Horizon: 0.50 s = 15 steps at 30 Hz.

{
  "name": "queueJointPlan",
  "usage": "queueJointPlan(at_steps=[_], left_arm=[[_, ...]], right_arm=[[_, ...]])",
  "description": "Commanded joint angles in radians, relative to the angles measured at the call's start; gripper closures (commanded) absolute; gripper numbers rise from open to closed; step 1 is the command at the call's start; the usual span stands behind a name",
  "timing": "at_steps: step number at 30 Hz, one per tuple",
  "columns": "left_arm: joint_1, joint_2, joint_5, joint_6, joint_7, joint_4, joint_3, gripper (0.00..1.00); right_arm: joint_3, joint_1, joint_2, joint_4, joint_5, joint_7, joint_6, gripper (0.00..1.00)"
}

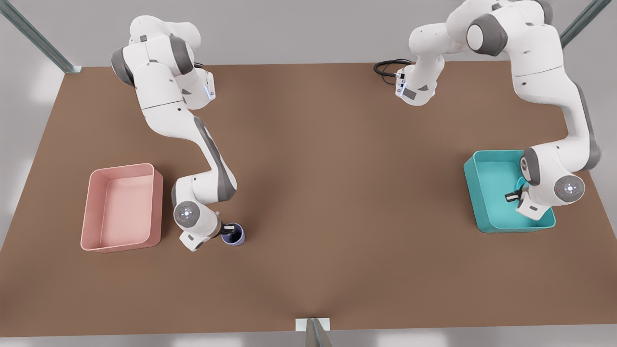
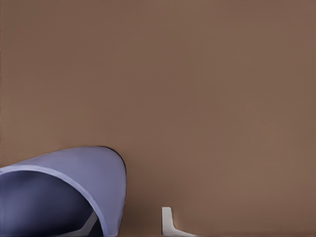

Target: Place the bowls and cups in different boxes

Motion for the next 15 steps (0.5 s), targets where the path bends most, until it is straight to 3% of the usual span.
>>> queueJointPlan(at_steps=[1, 3, 6, 7, 8, 10, 13, 15], left_arm=[[0.013, 0.045, -0.041, 0.118, 0.119, -0.002, 0.003, 0.79], [0.012, 0.074, -0.07, 0.143, 0.119, -0.027, 0.001, 0.79], [0.012, 0.091, -0.09, 0.143, 0.121, -0.044, 0.001, 0.79], [0.012, 0.095, -0.09, 0.143, 0.128, -0.044, 0.001, 0.54], [0.015, 0.095, -0.09, 0.141, 0.17, -0.044, 0.001, 0.04], [0.021, 0.026, -0.162, 0.088, 0.168, -0.031, 0.0, 0.0], [-0.088, -0.161, -0.162, -0.3, 0.118, 0.122, -0.009, 0.0], [-0.217, -0.271, -0.162, -0.377, 0.016, 0.171, -0.124, 0.0]], right_arm=[[0.0, 0.005, -0.001, 0.001, -0.008, 0.044, -0.002, 0.63], [0.0, 0.006, 0.011, 0.01, -0.008, 0.045, -0.002, 0.79], [0.0, -0.003, 0.008, 0.027, -0.007, 0.027, -0.002, 0.79], [0.0, -0.02, -0.003, 0.033, -0.011, 0.013, -0.009, 0.79], [-0.002, -0.041, -0.045, 0.033, -0.008, -0.068, -0.038, 0.79], [-0.009, -0.115, -0.154, 0.019, -0.013, -0.258, -0.194, 0.79], [-0.012, -0.249, -0.308, -0.065, -0.088, -0.458, -0.349, 0.79], [-0.012, -0.345, -0.325, -0.105, -0.126, -0.516, -0.349, 0.79]])
